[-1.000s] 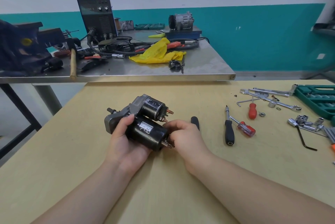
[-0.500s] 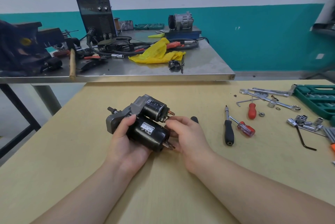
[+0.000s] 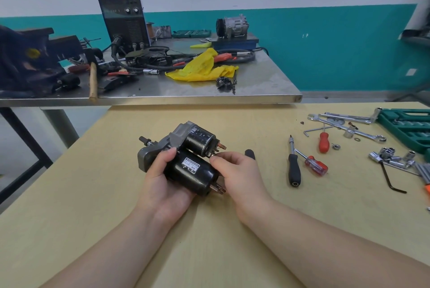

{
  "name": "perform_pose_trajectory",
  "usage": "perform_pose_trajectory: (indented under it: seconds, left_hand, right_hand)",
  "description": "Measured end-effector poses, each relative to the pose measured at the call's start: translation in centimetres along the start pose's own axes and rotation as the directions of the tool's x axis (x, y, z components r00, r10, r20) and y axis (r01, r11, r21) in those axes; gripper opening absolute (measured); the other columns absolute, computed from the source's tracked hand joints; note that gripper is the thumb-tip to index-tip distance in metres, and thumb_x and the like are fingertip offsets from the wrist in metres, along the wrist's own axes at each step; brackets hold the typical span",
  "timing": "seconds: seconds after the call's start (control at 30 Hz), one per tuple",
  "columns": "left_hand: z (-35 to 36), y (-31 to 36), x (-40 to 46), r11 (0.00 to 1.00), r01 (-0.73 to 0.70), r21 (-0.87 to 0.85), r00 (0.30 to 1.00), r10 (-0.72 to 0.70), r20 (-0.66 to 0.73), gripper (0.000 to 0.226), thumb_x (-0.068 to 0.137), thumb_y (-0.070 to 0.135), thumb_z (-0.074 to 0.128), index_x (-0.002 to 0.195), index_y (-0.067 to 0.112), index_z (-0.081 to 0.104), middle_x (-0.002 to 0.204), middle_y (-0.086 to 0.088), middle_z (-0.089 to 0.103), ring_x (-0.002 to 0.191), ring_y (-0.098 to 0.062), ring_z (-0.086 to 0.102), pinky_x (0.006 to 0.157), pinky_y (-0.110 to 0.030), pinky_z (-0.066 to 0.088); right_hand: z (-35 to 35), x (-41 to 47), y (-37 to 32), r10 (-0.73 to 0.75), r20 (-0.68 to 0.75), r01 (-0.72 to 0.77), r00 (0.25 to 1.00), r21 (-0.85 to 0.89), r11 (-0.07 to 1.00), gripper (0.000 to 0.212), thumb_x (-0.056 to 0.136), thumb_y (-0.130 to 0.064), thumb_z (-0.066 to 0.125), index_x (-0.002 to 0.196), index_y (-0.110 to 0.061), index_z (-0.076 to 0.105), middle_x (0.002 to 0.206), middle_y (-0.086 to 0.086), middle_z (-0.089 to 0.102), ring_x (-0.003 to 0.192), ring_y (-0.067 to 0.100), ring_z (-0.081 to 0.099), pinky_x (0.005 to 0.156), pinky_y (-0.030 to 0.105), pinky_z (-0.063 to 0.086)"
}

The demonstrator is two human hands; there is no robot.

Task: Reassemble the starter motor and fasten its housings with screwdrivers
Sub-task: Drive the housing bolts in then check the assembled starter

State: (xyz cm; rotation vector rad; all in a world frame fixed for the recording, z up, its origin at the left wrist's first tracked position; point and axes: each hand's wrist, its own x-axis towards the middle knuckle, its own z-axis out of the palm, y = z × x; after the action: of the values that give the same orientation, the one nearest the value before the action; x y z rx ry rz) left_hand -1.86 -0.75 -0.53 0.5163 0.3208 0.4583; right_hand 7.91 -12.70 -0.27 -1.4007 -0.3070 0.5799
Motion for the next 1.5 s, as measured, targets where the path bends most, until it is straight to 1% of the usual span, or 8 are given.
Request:
perform_pose_trajectory:
  seconds: [0.2,0.37,0.57,0.83,1.0,1.17,1.3,1.5]
  left_hand:
    - [-0.2,-0.1,0.1,0.999,-0.02,0.031,1.0,0.02,0.005,0.027,0.088,0.025,0.072,0.108,0.013,0.085,0.129,-0.018,0.075,0.116,-0.039,0.075,0.096,-0.06,0.06]
    - [-0.3,-0.2,0.1,0.999,-0.019,0.036,1.0,0.019,0.0,0.024,0.089,0.025,0.072,0.105,0.014,0.086,0.126,-0.016,0.077,0.112,-0.037,0.077,0.098,-0.061,0.058]
    - [-0.2,-0.1,0.1,1.0,-0.009,0.029,1.0,0.009,0.01,0.029,0.091,0.025,0.071,0.115,0.013,0.083,0.138,-0.019,0.071,0.127,-0.04,0.07,0.111,-0.062,0.049]
    - [-0.1,-0.1,0.1,0.999,-0.011,0.047,1.0,0.011,-0.005,0.026,0.09,0.025,0.07,0.108,0.014,0.085,0.134,-0.018,0.073,0.121,-0.038,0.073,0.107,-0.061,0.053]
    - [-0.1,-0.2,0.1,0.998,-0.006,0.069,1.0,0.005,0.01,0.029,0.093,0.026,0.068,0.112,0.013,0.085,0.137,-0.019,0.072,0.126,-0.039,0.07,0.114,-0.061,0.047]
    - [-0.1,-0.2,0.0,0.996,-0.015,0.091,0.999,0.012,0.034,0.033,0.094,0.026,0.065,0.119,0.013,0.082,0.139,-0.02,0.07,0.127,-0.041,0.069,0.116,-0.063,0.044]
    - [-0.2,-0.1,0.0,0.998,-0.013,0.068,1.0,0.011,0.026,0.03,0.092,0.025,0.07,0.117,0.014,0.082,0.135,-0.018,0.073,0.122,-0.039,0.072,0.11,-0.062,0.05]
    - [-0.3,-0.1,0.0,0.998,-0.014,0.055,0.999,0.012,0.029,0.028,0.088,0.023,0.073,0.113,0.014,0.083,0.13,-0.017,0.074,0.117,-0.038,0.074,0.103,-0.062,0.055]
  right_hand:
    - [0.1,0.1,0.2,0.017,-0.003,-0.017,1.0,0.006,1.0,0.014,0.096,-0.021,0.072,0.084,-0.018,0.079,0.082,0.01,0.077,0.08,0.026,0.074,0.084,0.056,0.063]
    - [0.2,0.2,0.2,0.005,-0.024,-0.005,1.0,0.019,1.0,0.016,0.096,-0.024,0.07,0.09,-0.011,0.078,0.089,0.013,0.078,0.091,0.032,0.076,0.087,0.047,0.061]
    - [0.1,-0.4,0.5,-0.029,-0.083,0.032,0.996,0.033,0.999,0.005,0.094,-0.016,0.079,0.093,-0.019,0.082,0.087,-0.003,0.082,0.082,0.012,0.079,0.062,0.025,0.061]
    - [0.4,-0.2,0.4,0.006,-0.074,-0.008,0.997,-0.024,1.0,0.013,0.099,-0.024,0.073,0.09,-0.017,0.081,0.09,0.005,0.082,0.095,0.029,0.079,0.086,0.049,0.065]
    - [0.2,0.5,-0.4,0.14,-0.026,-0.139,0.99,0.036,0.99,0.015,0.096,-0.019,0.071,0.087,-0.006,0.069,0.088,0.019,0.072,0.08,0.029,0.067,0.078,0.041,0.053]
    - [0.1,0.6,-0.8,0.213,-0.034,-0.205,0.976,0.16,0.966,0.013,0.091,-0.012,0.073,0.1,-0.005,0.067,0.154,0.007,0.054,0.074,0.025,0.066,0.074,0.039,0.048]
    - [0.3,-0.2,-0.2,0.123,-0.03,-0.118,0.992,0.129,0.985,0.012,0.093,-0.02,0.075,0.09,-0.009,0.07,0.105,0.01,0.078,0.083,0.033,0.073,0.078,0.045,0.057]
    - [0.5,-1.0,0.0,0.027,-0.111,-0.027,0.993,-0.004,1.0,0.01,0.099,-0.023,0.074,0.092,-0.02,0.081,0.092,0.003,0.082,0.095,0.028,0.079,0.088,0.048,0.065]
